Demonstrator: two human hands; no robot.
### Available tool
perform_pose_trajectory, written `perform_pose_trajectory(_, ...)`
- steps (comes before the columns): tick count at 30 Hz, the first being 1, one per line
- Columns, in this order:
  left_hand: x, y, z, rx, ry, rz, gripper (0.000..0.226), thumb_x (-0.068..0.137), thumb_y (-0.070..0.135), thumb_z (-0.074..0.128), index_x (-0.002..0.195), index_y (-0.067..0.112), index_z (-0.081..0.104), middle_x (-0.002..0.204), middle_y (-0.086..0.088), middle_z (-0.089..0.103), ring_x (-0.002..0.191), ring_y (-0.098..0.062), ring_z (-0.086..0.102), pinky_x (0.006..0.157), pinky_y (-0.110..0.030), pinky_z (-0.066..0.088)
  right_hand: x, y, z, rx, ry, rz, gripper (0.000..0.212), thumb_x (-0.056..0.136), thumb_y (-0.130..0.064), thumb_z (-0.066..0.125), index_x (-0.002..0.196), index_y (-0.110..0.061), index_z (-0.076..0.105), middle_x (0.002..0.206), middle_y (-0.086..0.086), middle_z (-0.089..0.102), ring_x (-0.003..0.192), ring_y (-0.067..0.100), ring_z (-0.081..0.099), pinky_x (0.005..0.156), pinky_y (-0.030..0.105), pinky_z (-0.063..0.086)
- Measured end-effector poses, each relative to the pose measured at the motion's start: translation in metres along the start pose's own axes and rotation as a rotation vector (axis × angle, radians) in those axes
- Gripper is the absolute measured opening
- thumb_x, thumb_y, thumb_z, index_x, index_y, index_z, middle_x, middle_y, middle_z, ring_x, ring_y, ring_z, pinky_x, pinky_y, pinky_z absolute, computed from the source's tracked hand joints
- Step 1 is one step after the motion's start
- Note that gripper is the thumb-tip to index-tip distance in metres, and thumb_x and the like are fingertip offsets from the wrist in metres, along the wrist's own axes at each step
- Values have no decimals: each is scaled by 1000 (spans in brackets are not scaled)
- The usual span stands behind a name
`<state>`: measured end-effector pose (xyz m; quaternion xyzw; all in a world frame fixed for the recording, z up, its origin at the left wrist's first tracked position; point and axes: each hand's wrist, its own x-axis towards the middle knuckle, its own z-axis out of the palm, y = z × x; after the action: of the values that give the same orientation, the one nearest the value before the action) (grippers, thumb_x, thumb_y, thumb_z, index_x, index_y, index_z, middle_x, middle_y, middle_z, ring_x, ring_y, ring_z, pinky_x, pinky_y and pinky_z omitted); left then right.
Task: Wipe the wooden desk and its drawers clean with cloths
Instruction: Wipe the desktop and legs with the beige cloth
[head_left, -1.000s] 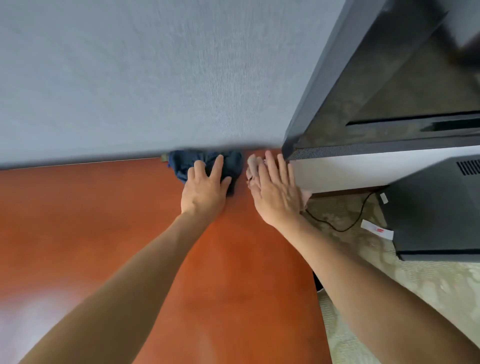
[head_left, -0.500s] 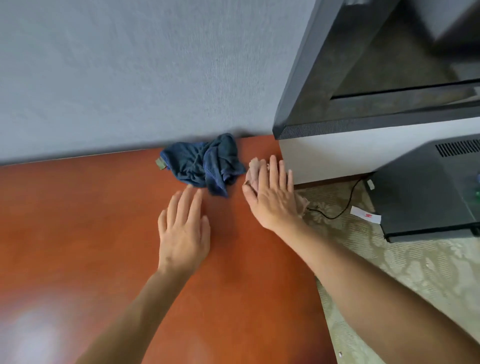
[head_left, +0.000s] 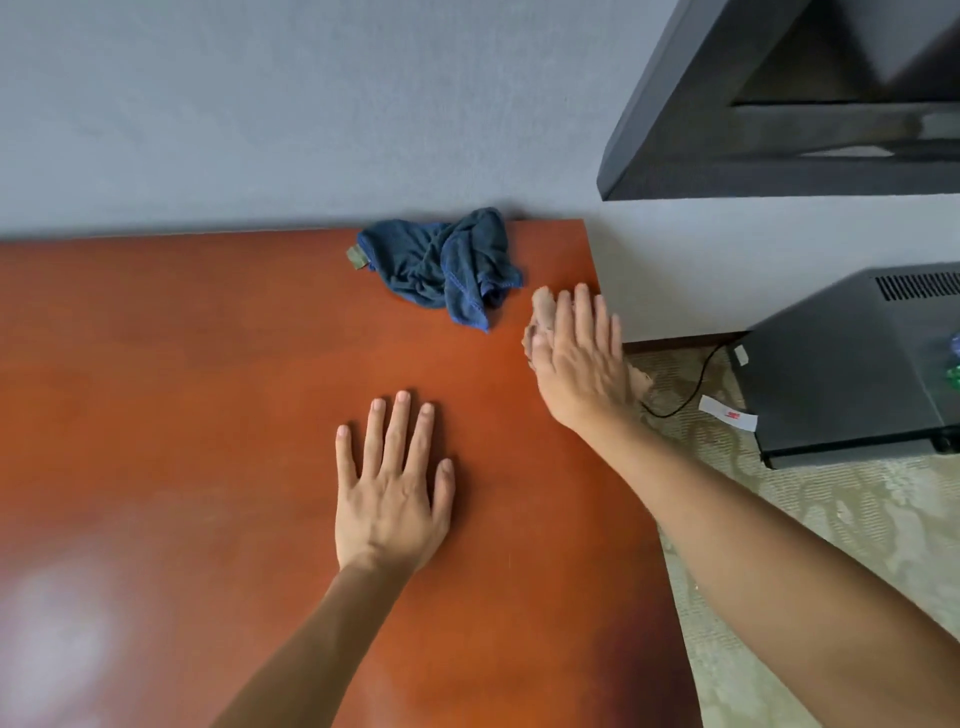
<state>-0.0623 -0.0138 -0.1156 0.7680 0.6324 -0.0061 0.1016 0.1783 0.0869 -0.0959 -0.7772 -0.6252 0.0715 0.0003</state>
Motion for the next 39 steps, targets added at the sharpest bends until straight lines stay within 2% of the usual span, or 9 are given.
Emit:
perform_pose_trajectory(7,-3,0,3,-25,50,8,67,104,52,23,166,25,19,174,1,8,161,-21,-1,128,-58,7,-114,-1,15,69,-32,-594,53,106,-41,40,156,-21,40,170,5,15,156,31,10,126,49,15)
perform_pose_trajectory(10,-4,-1,3,-20,64,-9,68,104,54,21,166,26,20,174,2,8,161,-20,-1,129,-56,4,-88,26,10,9,189,-433,44,100,-37,53,143,-31,57,133,11,51,117,35,49,93,48,43)
perform_pose_trajectory(12,-5,-1,3,-22,62,-11,68,104,55,19,166,28,19,174,4,7,161,-19,-3,129,-54,0,-59,42,-1,66,284,-258,41,103,-36,49,141,-22,57,111,9,56,92,26,55,71,41,48)
perform_pose_trajectory(15,-3,-2,2,-26,57,-12,68,103,56,18,166,29,17,175,5,4,161,-17,-6,129,-52,-3,-45,39,-10,254,242,-130,28,103,-42,52,123,-22,49,105,-1,66,80,18,67,64,41,58)
perform_pose_trajectory(19,-3,-2,0,-30,67,-17,69,102,57,19,166,29,19,175,5,6,161,-18,-4,129,-52,-2,-127,6,11,277,167,-557,20,98,-38,59,91,-20,58,89,-1,60,64,26,64,50,39,51)
perform_pose_trajectory(22,-3,-3,0,-25,72,-16,68,103,56,21,165,29,20,175,5,8,161,-18,-2,129,-53,-1,-165,18,22,236,81,-950,16,101,-32,56,93,-19,62,83,-1,60,59,16,60,45,34,51)
perform_pose_trajectory(29,-2,-1,-1,-13,65,-24,68,104,57,21,166,30,17,175,5,5,161,-17,-6,129,-53,-3,-84,35,-3,127,333,-250,16,97,-40,55,99,-25,60,87,-2,70,77,27,68,61,31,41)
perform_pose_trajectory(36,-3,-2,0,-17,86,-14,67,104,56,24,165,29,21,175,4,9,161,-19,-2,129,-53,-1,-204,13,29,308,146,-1025,14,98,-28,60,85,-23,58,66,-5,60,55,15,59,44,30,43)
perform_pose_trajectory(39,-3,-3,1,-13,85,-23,67,104,56,23,165,29,20,175,4,8,161,-18,-3,129,-53,-2,-132,40,21,166,318,-641,17,99,-37,51,95,-25,62,72,-2,66,60,23,66,46,33,48)
